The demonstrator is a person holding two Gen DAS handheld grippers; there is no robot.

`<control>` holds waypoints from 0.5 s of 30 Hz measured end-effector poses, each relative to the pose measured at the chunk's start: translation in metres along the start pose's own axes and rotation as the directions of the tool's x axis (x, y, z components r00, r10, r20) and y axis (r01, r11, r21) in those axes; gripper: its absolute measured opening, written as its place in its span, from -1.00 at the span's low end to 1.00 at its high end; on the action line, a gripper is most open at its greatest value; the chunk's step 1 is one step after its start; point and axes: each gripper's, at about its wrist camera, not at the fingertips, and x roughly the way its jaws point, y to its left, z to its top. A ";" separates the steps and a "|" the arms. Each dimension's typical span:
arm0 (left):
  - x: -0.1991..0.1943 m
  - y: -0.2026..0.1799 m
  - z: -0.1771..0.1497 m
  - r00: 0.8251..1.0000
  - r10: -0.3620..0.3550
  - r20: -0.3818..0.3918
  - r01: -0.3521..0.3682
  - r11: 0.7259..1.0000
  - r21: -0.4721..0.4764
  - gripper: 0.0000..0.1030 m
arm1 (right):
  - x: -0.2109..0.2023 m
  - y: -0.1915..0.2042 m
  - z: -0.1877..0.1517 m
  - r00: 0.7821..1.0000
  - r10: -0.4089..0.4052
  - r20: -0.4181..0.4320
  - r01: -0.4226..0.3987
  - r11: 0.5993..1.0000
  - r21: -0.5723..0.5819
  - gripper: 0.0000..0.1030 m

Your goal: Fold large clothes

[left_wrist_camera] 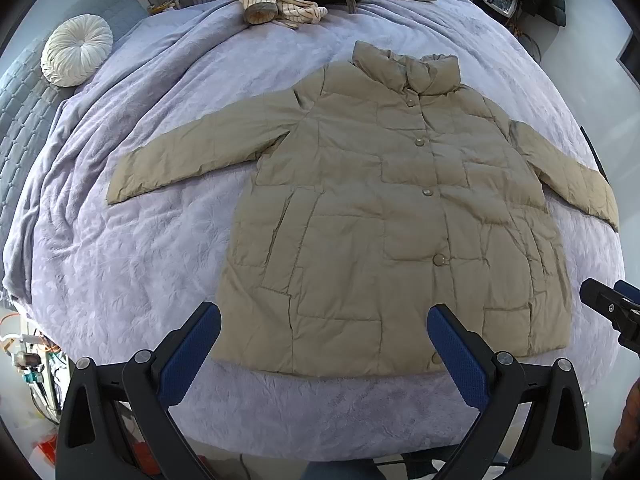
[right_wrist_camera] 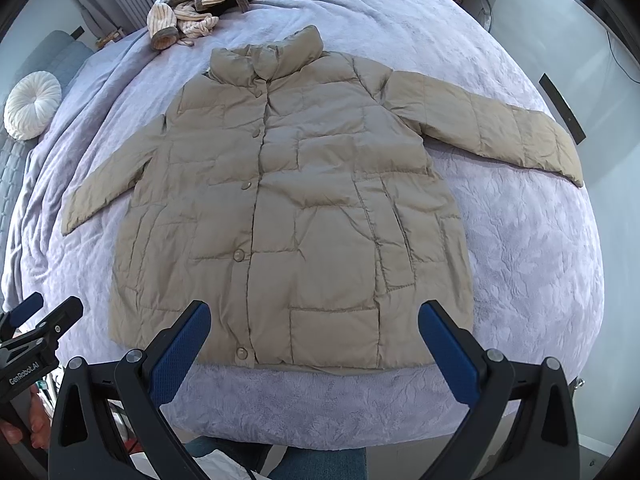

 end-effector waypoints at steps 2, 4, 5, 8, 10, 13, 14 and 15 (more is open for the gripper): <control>0.002 0.001 0.000 1.000 -0.004 -0.003 0.004 1.000 0.001 1.00 | 0.001 0.001 0.000 1.000 -0.003 -0.002 0.003 1.000 0.000 1.00; 0.004 0.002 0.001 1.000 -0.007 -0.006 0.007 1.000 0.001 1.00 | 0.001 0.001 0.000 1.000 -0.002 -0.001 0.002 1.000 0.000 1.00; 0.005 0.002 0.001 1.000 -0.009 -0.007 0.009 1.000 0.001 1.00 | 0.001 0.001 0.000 1.000 -0.004 -0.003 0.004 1.000 0.000 1.00; 0.008 0.005 0.001 1.000 -0.015 -0.014 0.015 1.000 -0.001 1.00 | 0.005 0.003 0.001 1.000 -0.011 -0.012 0.011 1.000 0.002 1.00; 0.011 0.008 0.001 1.000 -0.021 -0.018 0.021 1.000 -0.004 1.00 | 0.008 0.006 0.003 1.000 -0.017 -0.019 0.017 1.000 0.000 1.00; 0.018 0.015 0.002 0.999 -0.036 -0.026 0.035 0.999 -0.012 1.00 | 0.011 0.012 0.006 0.999 -0.030 -0.029 0.030 0.999 -0.011 1.00; 0.021 0.018 0.003 0.999 -0.040 -0.031 0.039 0.999 -0.016 1.00 | 0.013 0.015 0.007 0.999 -0.034 -0.034 0.033 0.999 -0.015 1.00; 0.026 0.022 0.004 0.998 -0.042 -0.038 0.041 0.999 -0.021 1.00 | 0.014 0.018 0.008 0.999 -0.037 -0.040 0.036 0.999 -0.017 1.00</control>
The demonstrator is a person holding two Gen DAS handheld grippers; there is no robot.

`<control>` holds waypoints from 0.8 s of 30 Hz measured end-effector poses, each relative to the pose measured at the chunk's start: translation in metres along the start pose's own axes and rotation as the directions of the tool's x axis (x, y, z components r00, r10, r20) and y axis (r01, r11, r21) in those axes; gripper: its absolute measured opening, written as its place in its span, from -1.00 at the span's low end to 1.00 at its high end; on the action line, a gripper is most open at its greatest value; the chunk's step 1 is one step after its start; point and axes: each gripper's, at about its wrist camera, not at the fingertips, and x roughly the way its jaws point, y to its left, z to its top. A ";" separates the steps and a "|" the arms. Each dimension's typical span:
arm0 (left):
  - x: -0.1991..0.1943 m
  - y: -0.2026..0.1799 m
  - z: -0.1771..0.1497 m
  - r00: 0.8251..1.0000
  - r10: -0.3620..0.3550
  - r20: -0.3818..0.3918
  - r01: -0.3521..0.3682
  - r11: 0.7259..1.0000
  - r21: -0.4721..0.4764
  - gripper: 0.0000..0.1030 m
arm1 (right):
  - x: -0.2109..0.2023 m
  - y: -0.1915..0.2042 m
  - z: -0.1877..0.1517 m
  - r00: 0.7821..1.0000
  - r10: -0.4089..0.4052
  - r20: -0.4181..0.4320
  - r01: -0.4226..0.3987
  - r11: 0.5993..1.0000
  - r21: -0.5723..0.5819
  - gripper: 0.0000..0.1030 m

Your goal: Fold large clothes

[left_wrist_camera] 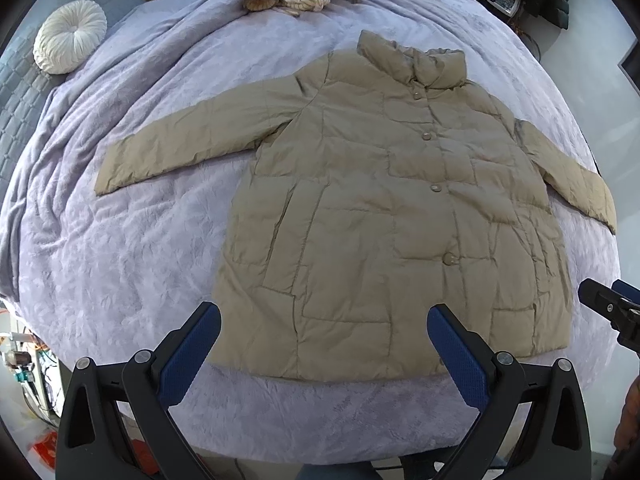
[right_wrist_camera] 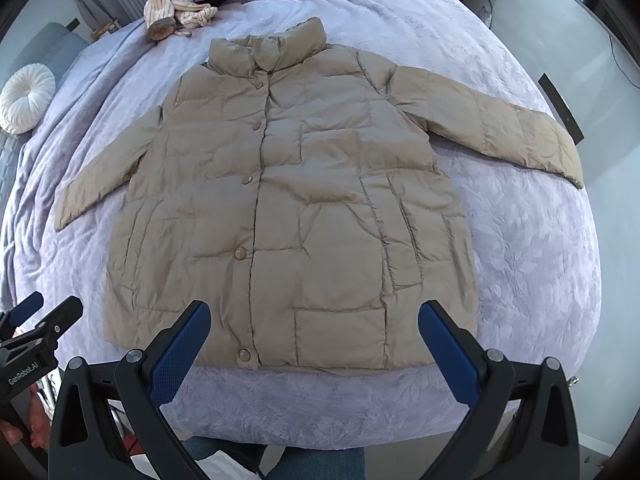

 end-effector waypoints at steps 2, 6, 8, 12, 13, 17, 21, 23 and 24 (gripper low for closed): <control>0.013 0.012 0.003 1.000 0.003 -0.015 -0.003 1.000 -0.015 1.00 | 0.006 0.007 0.004 1.000 -0.002 -0.017 0.002 1.000 -0.006 1.00; 0.038 0.052 0.015 0.999 -0.032 -0.017 0.030 0.995 -0.093 1.00 | 0.021 0.029 0.017 0.998 0.004 -0.056 -0.006 0.999 -0.034 1.00; 0.051 0.078 0.026 0.999 -0.032 0.010 0.034 0.988 -0.150 1.00 | 0.032 0.045 0.026 0.998 0.015 -0.062 -0.019 0.998 -0.063 1.00; 0.082 0.142 0.051 0.995 -0.033 0.093 0.057 0.960 -0.276 1.00 | 0.051 0.080 0.050 0.998 0.050 -0.028 -0.053 0.992 -0.110 1.00; 0.094 0.160 0.058 0.994 -0.032 0.107 0.063 0.949 -0.308 1.00 | 0.057 0.088 0.057 0.998 0.065 -0.018 -0.067 0.990 -0.120 1.00; 0.138 0.226 0.082 0.984 -0.070 0.162 0.136 0.888 -0.440 1.00 | 0.095 0.133 0.089 0.983 0.181 -0.039 -0.185 0.968 -0.169 1.00; 0.179 0.274 0.096 0.974 -0.111 0.199 0.203 0.818 -0.539 1.00 | 0.132 0.188 0.117 0.980 0.192 -0.050 -0.199 0.938 -0.284 1.00; 0.196 0.292 0.103 0.966 -0.121 0.229 0.233 0.791 -0.565 1.00 | 0.148 0.214 0.131 0.976 0.211 -0.051 -0.216 0.921 -0.325 1.00; 0.203 0.299 0.107 0.964 -0.119 0.240 0.240 0.782 -0.575 1.00 | 0.155 0.224 0.137 0.971 0.232 -0.054 -0.236 0.916 -0.324 1.00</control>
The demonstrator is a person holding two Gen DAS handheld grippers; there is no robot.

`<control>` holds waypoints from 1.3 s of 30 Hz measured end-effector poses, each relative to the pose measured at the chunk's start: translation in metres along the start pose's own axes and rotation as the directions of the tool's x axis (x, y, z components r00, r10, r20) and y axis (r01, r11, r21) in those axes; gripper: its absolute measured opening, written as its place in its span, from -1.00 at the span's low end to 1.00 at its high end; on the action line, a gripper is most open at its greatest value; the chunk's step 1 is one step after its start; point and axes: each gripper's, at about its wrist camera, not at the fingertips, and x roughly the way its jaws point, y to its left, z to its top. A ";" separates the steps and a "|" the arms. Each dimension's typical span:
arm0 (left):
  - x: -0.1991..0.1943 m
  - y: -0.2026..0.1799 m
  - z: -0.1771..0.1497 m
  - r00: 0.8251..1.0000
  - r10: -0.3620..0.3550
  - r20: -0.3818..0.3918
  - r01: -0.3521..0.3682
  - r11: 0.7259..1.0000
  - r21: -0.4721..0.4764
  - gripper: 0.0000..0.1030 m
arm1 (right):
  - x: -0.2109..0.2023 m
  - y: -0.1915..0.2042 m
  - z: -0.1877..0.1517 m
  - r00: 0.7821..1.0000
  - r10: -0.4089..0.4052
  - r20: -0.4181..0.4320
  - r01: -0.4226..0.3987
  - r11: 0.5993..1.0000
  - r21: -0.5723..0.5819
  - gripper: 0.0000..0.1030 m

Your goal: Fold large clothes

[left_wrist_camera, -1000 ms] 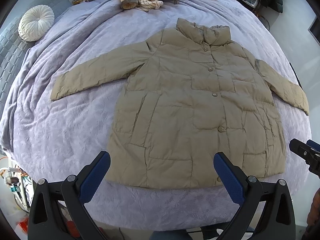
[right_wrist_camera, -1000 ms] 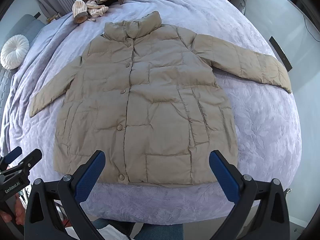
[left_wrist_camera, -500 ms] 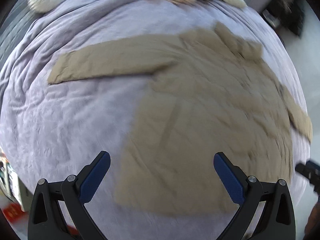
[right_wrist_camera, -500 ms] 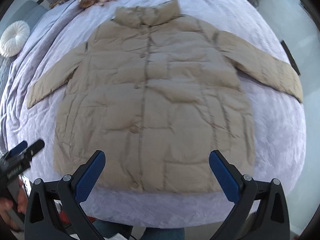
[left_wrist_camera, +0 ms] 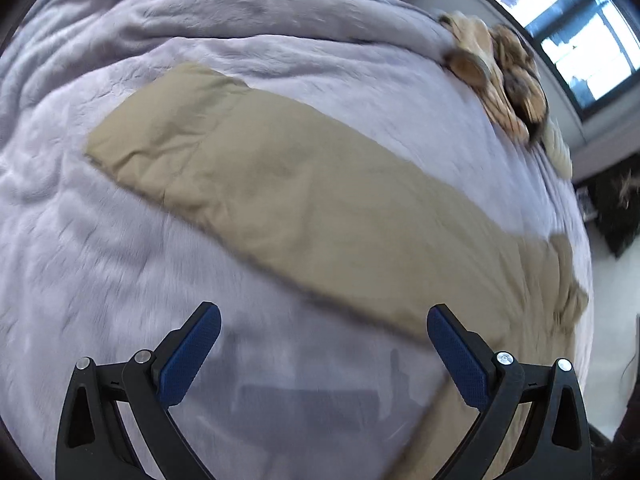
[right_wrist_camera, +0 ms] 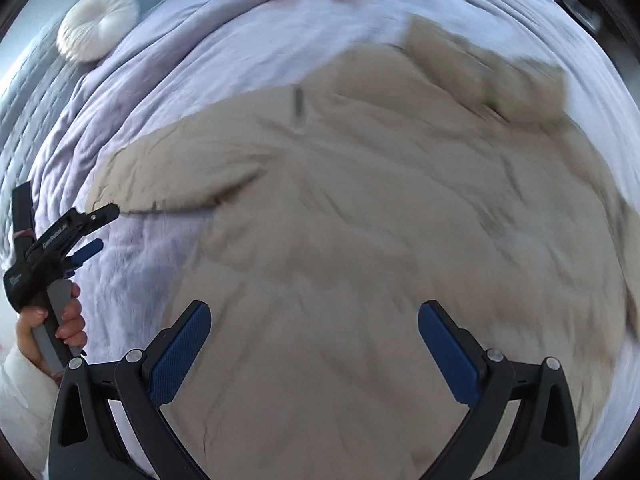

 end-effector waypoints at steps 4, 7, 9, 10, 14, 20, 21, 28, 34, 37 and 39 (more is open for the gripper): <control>0.026 0.020 0.024 0.999 0.004 0.040 -0.002 0.998 -0.067 1.00 | 0.031 0.017 0.036 0.996 0.071 0.061 -0.072 0.997 0.016 0.99; 0.038 0.033 0.035 0.998 0.010 0.069 -0.002 0.994 -0.109 1.00 | 0.057 0.028 0.057 0.992 0.075 0.101 -0.078 0.997 0.028 0.57; 0.042 0.035 0.040 0.996 0.029 0.084 -0.020 0.993 -0.114 0.78 | 0.077 0.033 0.066 0.993 0.080 0.092 -0.085 0.995 0.051 -0.14; 0.044 0.035 0.043 0.995 0.053 0.085 -0.043 0.993 -0.108 0.64 | 0.084 0.033 0.067 0.992 0.092 0.084 -0.098 0.993 0.066 -0.51; 0.046 0.039 0.053 0.996 0.014 0.089 -0.006 0.996 -0.093 -0.69 | 0.112 0.030 0.064 0.996 0.073 0.060 -0.079 0.991 0.110 -0.63; 0.015 0.007 0.062 0.981 -0.144 0.131 0.141 0.990 0.030 -0.83 | 0.131 0.016 0.060 0.995 0.095 0.040 -0.099 0.987 0.129 -0.64; 0.008 -0.001 0.062 0.976 -0.165 0.140 0.159 0.986 0.053 -0.83 | 0.131 0.014 0.059 0.994 0.102 0.040 -0.107 0.985 0.138 -0.64; -0.055 -0.113 0.047 0.907 -0.379 0.182 0.325 0.907 0.269 -0.83 | 0.109 -0.003 0.057 0.968 0.248 0.044 -0.251 0.946 0.204 -0.64; -0.075 -0.257 -0.023 0.852 -0.516 0.088 0.406 0.757 0.512 -0.83 | 0.045 -0.055 0.024 0.964 0.244 0.101 -0.261 0.943 0.208 -0.64; -0.058 -0.322 -0.067 0.854 -0.519 0.009 0.421 0.702 0.574 -0.83 | 0.007 -0.104 -0.004 0.972 0.193 0.135 -0.222 0.941 0.255 -0.64; -0.040 -0.357 -0.101 0.871 -0.489 -0.042 0.407 0.670 0.620 -0.83 | -0.010 -0.139 -0.021 0.978 0.157 0.135 -0.191 0.935 0.300 -0.64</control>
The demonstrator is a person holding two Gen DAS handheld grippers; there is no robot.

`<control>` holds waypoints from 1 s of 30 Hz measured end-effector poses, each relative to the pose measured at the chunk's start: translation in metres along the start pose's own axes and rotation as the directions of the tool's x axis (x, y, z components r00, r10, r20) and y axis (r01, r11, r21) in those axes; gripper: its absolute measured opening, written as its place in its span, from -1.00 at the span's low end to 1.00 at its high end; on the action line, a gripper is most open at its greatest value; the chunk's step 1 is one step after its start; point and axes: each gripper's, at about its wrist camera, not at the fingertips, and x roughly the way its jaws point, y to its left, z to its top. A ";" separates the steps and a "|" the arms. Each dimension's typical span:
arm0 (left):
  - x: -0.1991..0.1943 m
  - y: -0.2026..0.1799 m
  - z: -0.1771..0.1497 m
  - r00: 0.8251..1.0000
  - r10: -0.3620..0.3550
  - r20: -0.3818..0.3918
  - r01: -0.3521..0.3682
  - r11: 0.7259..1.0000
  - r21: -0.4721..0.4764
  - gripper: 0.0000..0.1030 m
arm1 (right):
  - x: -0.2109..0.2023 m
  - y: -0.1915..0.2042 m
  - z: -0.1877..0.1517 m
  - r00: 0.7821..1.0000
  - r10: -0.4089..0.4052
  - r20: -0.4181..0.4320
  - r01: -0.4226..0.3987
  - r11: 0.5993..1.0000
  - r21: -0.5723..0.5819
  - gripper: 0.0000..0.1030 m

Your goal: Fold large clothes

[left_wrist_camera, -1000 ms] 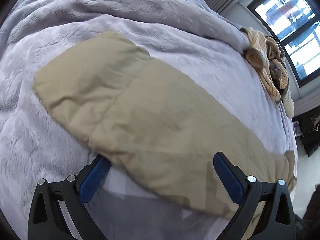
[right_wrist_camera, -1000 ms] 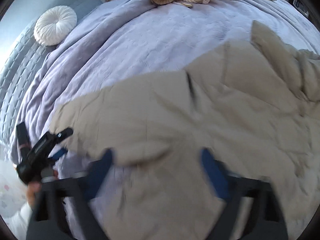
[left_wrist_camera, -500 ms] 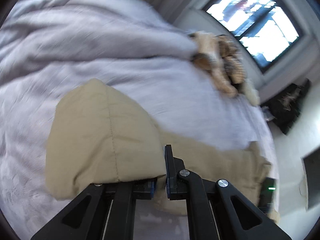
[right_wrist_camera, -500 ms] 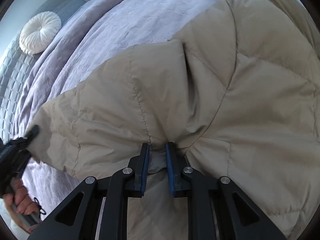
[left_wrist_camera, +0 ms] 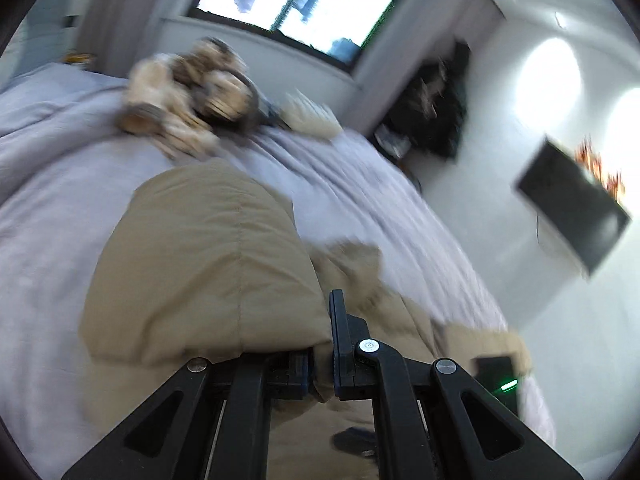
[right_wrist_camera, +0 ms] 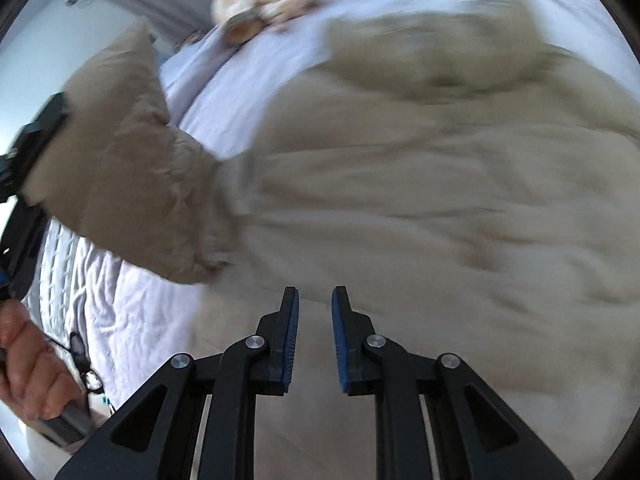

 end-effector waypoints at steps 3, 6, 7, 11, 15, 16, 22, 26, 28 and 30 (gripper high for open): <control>0.061 -0.054 -0.030 0.988 0.092 -0.124 -0.073 0.985 0.154 -0.83 | -0.030 -0.047 -0.008 0.997 -0.071 0.027 0.070 0.996 0.050 -0.64; 0.103 -0.076 -0.065 0.957 0.187 -0.221 -0.133 0.963 0.236 -0.83 | -0.049 -0.086 -0.023 0.993 -0.110 0.039 0.105 0.988 0.113 -0.63; 0.112 -0.073 -0.076 0.946 0.211 -0.246 -0.150 0.958 0.246 -0.83 | -0.052 -0.095 -0.026 0.993 -0.112 0.039 0.106 0.986 0.132 -0.63; 0.123 -0.086 -0.099 0.909 0.315 -0.272 -0.212 0.913 0.349 -0.82 | -0.055 -0.117 -0.035 0.994 -0.106 0.036 0.098 0.978 0.182 -0.63; 0.122 -0.087 -0.103 0.892 0.357 -0.278 -0.220 0.880 0.421 -0.74 | -0.066 -0.134 -0.035 0.995 -0.089 0.045 0.078 0.976 0.205 -0.62; 0.120 -0.085 -0.103 0.893 0.351 -0.282 -0.215 0.883 0.417 -0.35 | -0.071 -0.141 -0.035 0.995 -0.086 0.051 0.074 0.975 0.210 -0.62; 0.084 -0.065 -0.092 0.911 0.366 -0.192 -0.272 0.881 0.387 0.75 | -0.079 -0.133 -0.029 0.992 -0.106 0.069 0.093 0.982 0.162 -0.18; 0.038 -0.017 -0.095 0.856 0.501 -0.126 -0.443 0.837 0.320 0.75 | -0.082 -0.088 -0.016 0.977 -0.171 0.126 0.173 0.985 -0.003 0.49; 0.026 0.016 -0.095 0.813 0.567 -0.134 -0.519 0.810 0.274 0.75 | -0.076 -0.053 -0.009 0.969 -0.189 0.161 0.211 0.968 -0.133 0.49; 0.011 0.048 -0.103 0.756 0.635 -0.156 -0.597 0.768 0.232 0.75 | -0.064 -0.013 -0.005 0.955 -0.217 0.201 0.268 0.922 -0.279 0.55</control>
